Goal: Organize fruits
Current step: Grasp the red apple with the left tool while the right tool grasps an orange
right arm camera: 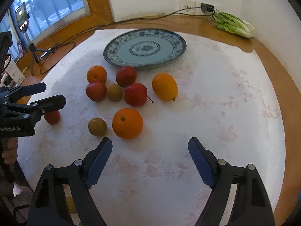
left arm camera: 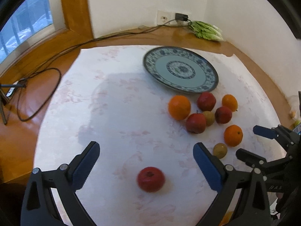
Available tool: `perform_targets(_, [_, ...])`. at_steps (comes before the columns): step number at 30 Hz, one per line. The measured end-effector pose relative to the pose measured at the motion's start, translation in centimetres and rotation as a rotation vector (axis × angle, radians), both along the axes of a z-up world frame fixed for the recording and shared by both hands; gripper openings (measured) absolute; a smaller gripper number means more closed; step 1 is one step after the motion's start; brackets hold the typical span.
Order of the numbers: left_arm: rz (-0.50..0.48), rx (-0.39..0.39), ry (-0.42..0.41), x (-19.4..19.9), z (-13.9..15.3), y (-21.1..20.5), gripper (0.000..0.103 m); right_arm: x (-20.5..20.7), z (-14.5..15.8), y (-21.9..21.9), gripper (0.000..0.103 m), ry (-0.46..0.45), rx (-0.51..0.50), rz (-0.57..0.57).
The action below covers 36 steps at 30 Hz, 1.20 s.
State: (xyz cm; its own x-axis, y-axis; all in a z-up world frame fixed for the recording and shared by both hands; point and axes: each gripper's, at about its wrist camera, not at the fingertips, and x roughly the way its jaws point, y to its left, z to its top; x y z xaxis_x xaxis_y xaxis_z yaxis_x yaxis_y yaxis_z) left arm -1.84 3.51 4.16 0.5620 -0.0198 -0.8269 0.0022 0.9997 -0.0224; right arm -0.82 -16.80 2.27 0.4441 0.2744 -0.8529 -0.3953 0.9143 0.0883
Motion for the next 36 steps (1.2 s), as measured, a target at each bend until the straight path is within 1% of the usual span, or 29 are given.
perform_targets(4, [0.037,0.004,-0.005,-0.6,0.4,1.5,0.102,0.0,0.4,0.0,0.085,-0.013,0.018,0.002])
perform_targets(5, [0.048,0.005,-0.003,-0.9,0.3,2.0,0.102,0.1,0.5,0.0,0.083,-0.012,0.024,0.003])
perform_targets(8, [0.074,0.006,0.011,-1.4,0.0,3.1,0.1,0.2,0.4,0.1,0.075,-0.006,0.038,0.006])
perform_targets(11, [0.083,-0.005,0.03,-2.0,-0.4,3.7,0.097,0.2,0.4,0.2,0.07,-0.005,0.048,0.015])
perform_targets(15, [0.065,-0.055,0.044,-3.0,-0.7,3.9,0.096,0.2,0.4,0.6,0.061,0.0,0.063,0.028])
perform_targets(17, [0.054,-0.063,0.041,-3.3,-0.7,3.8,0.094,0.1,0.3,0.7,0.058,0.002,0.067,0.032])
perform_targets(21, [0.02,-0.097,0.043,-3.5,-0.6,3.2,0.084,0.2,0.3,1.1,0.052,0.012,0.068,0.044])
perform_targets(23, [-0.001,-0.104,0.049,-3.4,-0.8,2.7,0.081,0.3,0.3,1.3,0.051,0.013,0.067,0.051])
perform_targets(26, [-0.046,-0.126,0.059,-3.4,-1.2,1.7,0.075,0.3,0.3,1.5,0.047,0.015,0.068,0.055])
perform_targets(29, [-0.075,-0.146,0.07,-3.2,-1.6,1.0,0.064,0.3,0.2,1.6,0.044,0.02,0.067,0.058])
perform_targets(30, [-0.086,-0.159,0.073,-3.1,-1.7,0.9,0.054,0.3,0.2,1.5,0.043,0.023,0.068,0.057])
perform_targets(31, [-0.099,-0.178,0.074,-3.1,-1.7,0.8,0.042,0.4,0.1,1.5,0.043,0.025,0.069,0.055])
perform_targets(32, [-0.124,-0.206,0.081,-3.1,-1.8,0.5,0.035,0.4,0.1,1.5,0.043,0.027,0.071,0.054])
perform_targets(36, [-0.146,-0.151,0.062,-3.5,-1.6,-0.4,0.035,0.4,0.1,1.5,0.043,0.028,0.073,0.054])
